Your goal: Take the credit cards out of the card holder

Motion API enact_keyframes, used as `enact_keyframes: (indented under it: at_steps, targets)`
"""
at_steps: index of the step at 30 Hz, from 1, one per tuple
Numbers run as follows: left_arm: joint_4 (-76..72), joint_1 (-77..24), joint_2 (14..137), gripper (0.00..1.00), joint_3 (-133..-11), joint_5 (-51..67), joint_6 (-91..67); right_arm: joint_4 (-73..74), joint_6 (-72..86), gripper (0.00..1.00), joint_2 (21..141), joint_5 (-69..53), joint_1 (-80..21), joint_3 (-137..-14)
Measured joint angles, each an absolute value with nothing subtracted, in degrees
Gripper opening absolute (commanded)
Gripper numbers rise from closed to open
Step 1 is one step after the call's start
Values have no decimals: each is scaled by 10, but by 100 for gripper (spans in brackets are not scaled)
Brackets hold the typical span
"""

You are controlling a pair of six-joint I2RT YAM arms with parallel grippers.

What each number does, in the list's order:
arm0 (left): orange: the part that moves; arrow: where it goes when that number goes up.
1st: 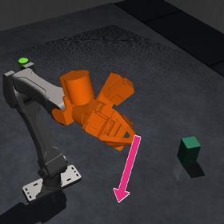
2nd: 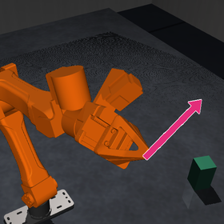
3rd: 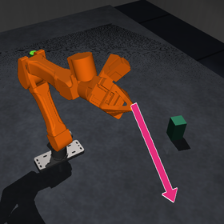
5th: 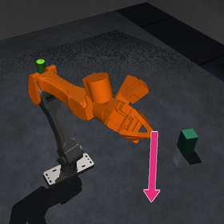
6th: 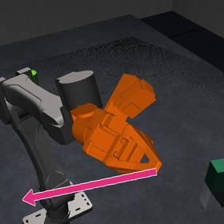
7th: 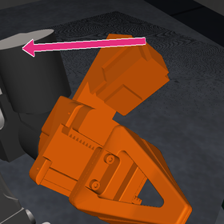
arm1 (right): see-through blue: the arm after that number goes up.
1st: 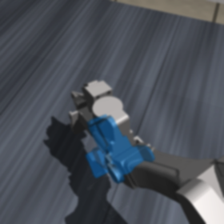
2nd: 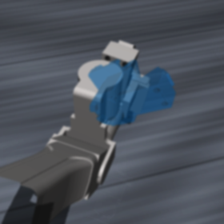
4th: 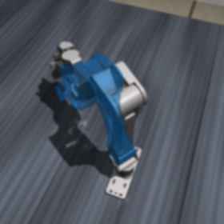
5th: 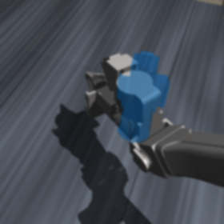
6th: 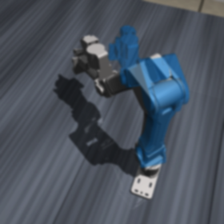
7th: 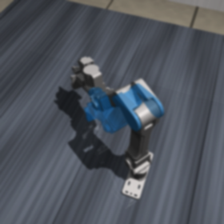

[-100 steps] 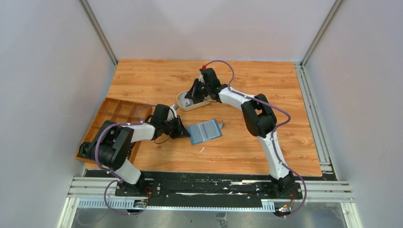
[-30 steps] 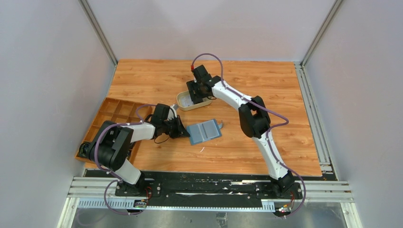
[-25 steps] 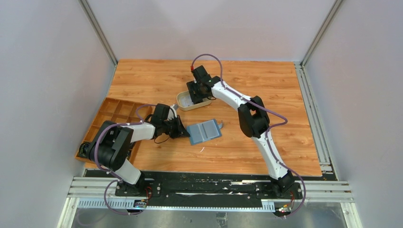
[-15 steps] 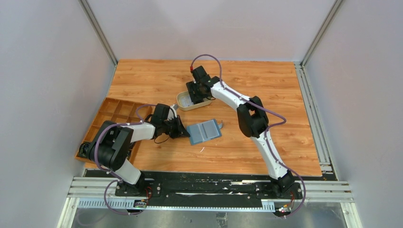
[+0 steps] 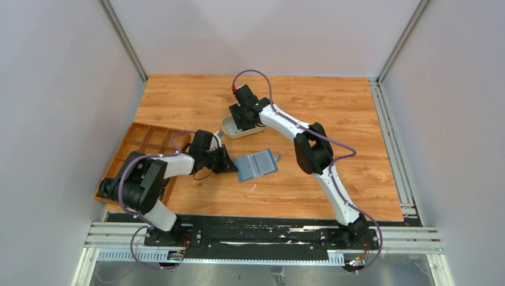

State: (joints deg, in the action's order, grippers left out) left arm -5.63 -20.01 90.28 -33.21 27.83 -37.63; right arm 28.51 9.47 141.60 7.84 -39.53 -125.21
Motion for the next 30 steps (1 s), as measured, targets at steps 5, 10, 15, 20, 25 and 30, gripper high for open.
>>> enact_keyframes:
  at_steps: [5,10,15,20,25,30]
  targets:
    - [-56,-200,903,0,-332,279,-375,285,91,79,1416,92,-397,-1252]
    - [-56,-200,903,0,-332,279,-374,285,89,79,1416,100,-395,-1252]
    - [-56,-200,903,0,-332,279,-374,283,80,79,1414,113,-391,-1248]
    - [-56,-200,903,0,-332,279,-374,283,68,79,1410,129,-389,-1242]
    - [-56,-200,903,0,-332,279,-374,283,56,79,1409,142,-389,-1241]
    - [-56,-200,903,0,-332,279,-374,283,52,79,1408,144,-389,-1241]
